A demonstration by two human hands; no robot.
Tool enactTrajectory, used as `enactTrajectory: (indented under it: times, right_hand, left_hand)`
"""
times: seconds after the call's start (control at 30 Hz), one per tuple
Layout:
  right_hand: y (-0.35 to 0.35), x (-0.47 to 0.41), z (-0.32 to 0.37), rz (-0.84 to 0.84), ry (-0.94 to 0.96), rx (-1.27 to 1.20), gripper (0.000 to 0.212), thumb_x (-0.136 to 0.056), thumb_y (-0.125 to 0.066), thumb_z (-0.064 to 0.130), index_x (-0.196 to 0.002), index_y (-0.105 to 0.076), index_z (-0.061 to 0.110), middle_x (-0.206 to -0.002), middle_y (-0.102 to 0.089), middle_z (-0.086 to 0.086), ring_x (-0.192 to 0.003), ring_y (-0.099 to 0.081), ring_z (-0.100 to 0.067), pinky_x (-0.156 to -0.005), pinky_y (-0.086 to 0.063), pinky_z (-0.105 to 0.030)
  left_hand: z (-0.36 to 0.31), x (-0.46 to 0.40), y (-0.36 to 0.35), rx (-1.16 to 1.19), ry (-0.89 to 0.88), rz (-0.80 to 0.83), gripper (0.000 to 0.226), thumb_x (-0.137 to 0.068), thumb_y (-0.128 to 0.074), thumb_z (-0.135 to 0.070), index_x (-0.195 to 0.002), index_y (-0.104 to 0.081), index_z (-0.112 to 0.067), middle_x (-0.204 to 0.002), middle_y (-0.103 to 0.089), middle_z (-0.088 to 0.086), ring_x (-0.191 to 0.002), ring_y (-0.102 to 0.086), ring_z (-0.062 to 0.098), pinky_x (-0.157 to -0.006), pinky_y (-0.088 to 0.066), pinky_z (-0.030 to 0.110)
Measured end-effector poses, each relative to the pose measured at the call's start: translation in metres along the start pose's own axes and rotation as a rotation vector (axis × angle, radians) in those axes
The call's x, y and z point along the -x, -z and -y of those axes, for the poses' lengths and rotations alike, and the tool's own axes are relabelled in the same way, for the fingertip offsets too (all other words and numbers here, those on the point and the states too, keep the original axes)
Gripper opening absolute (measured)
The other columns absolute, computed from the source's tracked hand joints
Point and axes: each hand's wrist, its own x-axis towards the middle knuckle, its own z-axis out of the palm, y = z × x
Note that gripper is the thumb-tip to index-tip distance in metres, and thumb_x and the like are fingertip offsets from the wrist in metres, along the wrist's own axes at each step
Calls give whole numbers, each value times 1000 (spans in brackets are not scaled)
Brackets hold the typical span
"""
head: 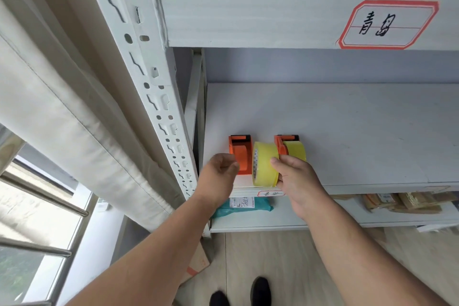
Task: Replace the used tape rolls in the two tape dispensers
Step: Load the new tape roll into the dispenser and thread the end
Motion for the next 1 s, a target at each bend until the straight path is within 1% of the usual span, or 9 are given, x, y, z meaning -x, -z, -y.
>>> enactTrajectory:
  times: [0.07,0.17,0.2,0.33,0.5,0.6,0.73,0.83,1.0]
  right_hand:
    - [3,-11,-2,-6,-35,-32,11,-102,-68,20,-103,-78,16,-104,-83,-5,-101,-79,-29,-93,-63,-51]
    - [6,-26,-5,-1,-65,-35,15,-97,-72,25,-109,-78,18,-109,-83,-1,-106,-78,-28,-100,-60,-53]
    - [7,-31,-7,1,-65,-31,21,-93,-75,29,-111,-79,19,-112,-83,0,-110,-76,-28,-105,-57,-54]
    - [10,-46,-12,27,-81,-40,22,-90,-76,30,-110,-79,20,-115,-82,0,-116,-73,-28,-112,-51,-55]
    - [8,-57,-18,44,-100,-24,23,-88,-76,33,-108,-80,23,-114,-82,1,-117,-73,-27,-112,-50,-55]
    - [4,-61,-21,61,-88,-5,22,-83,-76,37,-102,-82,27,-113,-83,2,-117,-72,-28,-112,-50,-55]
    - [-3,-63,-21,99,-66,8,12,-92,-73,30,-95,-84,34,-110,-83,3,-117,-72,-26,-113,-50,-55]
    - [-9,-65,-23,110,-50,21,12,-98,-70,23,-98,-82,26,-111,-83,1,-118,-72,-25,-115,-48,-54]
    - [-15,-69,-28,116,-56,43,12,-99,-69,24,-106,-79,23,-112,-82,1,-115,-73,-25,-113,-50,-53]
  left_hand:
    - [-2,-12,-4,-33,53,-29,35,-101,-61,-21,-135,-62,-13,-124,-71,0,-105,-67,15,-82,-52,15]
    - [1,-29,-14,-109,137,-9,46,-102,-59,-26,-146,-55,-13,-142,-64,4,-127,-61,24,-106,-47,31]
    - [4,-34,-18,-124,160,-1,47,-102,-59,-28,-146,-56,-13,-143,-64,4,-128,-61,24,-107,-47,33]
    - [13,-47,-27,-141,216,0,38,-104,-57,-26,-140,-61,-12,-133,-69,6,-107,-62,23,-88,-44,26]
    - [19,-52,-28,-142,226,-39,32,-106,-53,-24,-134,-65,-14,-126,-69,4,-101,-59,21,-86,-42,27]
    - [23,-53,-27,-115,194,-48,26,-103,-57,-28,-120,-71,-15,-119,-74,11,-88,-61,21,-80,-46,28]
    - [25,-55,-25,-41,190,-20,20,-98,-60,-30,-106,-76,-23,-108,-79,4,-100,-72,26,-99,-59,44]
    - [24,-54,-22,0,165,15,19,-98,-60,-26,-93,-78,-25,-97,-80,7,-92,-73,25,-101,-58,50]
    - [26,-56,-17,31,164,39,23,-98,-59,-26,-86,-79,-32,-98,-81,10,-104,-74,37,-103,-57,52]
